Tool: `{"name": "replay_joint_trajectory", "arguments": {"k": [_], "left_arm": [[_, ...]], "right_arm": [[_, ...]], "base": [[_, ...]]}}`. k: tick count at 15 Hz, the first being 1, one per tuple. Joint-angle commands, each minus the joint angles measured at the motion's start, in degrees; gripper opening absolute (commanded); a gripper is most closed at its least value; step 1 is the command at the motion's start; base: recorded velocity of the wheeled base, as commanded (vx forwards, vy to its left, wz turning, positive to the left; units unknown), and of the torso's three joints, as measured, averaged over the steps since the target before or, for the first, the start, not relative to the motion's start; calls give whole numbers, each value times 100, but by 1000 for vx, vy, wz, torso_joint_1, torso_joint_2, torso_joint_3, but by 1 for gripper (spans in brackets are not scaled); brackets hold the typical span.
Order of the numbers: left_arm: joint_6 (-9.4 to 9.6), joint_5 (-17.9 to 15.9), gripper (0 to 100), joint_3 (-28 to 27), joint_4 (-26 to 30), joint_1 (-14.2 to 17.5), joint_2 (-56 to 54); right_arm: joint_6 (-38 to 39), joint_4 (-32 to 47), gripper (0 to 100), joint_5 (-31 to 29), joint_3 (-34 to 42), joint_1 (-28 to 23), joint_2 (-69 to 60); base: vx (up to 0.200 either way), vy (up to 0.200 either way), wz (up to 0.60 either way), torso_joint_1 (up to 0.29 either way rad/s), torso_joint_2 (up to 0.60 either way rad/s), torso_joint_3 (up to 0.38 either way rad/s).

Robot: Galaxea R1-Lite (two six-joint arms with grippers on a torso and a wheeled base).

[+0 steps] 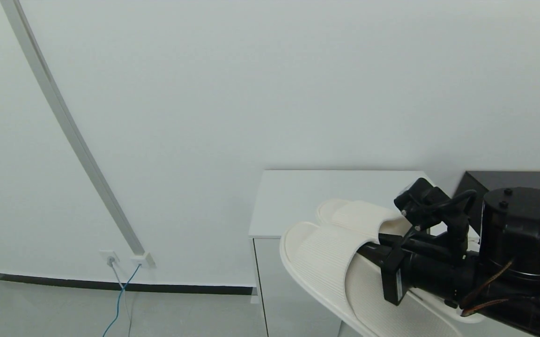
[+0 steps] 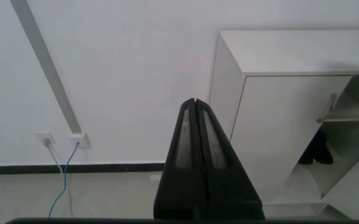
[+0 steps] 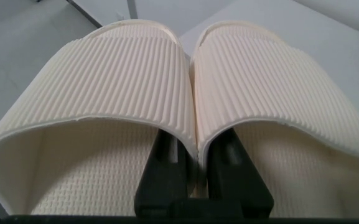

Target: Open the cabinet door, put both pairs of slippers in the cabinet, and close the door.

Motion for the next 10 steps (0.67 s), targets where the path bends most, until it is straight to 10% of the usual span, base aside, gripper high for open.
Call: {"name": "replay_joint_trajectory", "arguments": {"k": [1,10], "left_arm": [[-2,-2,0,1,-1,2,7],[-2,-2,0,1,-1,2,7]], "right_arm": [[-2,-5,0,0,-2,4,55],[-2,4,0,0,7,4,55]], "base": [[0,0,0,0,0,0],[0,-200,0,3,2,2]]}}
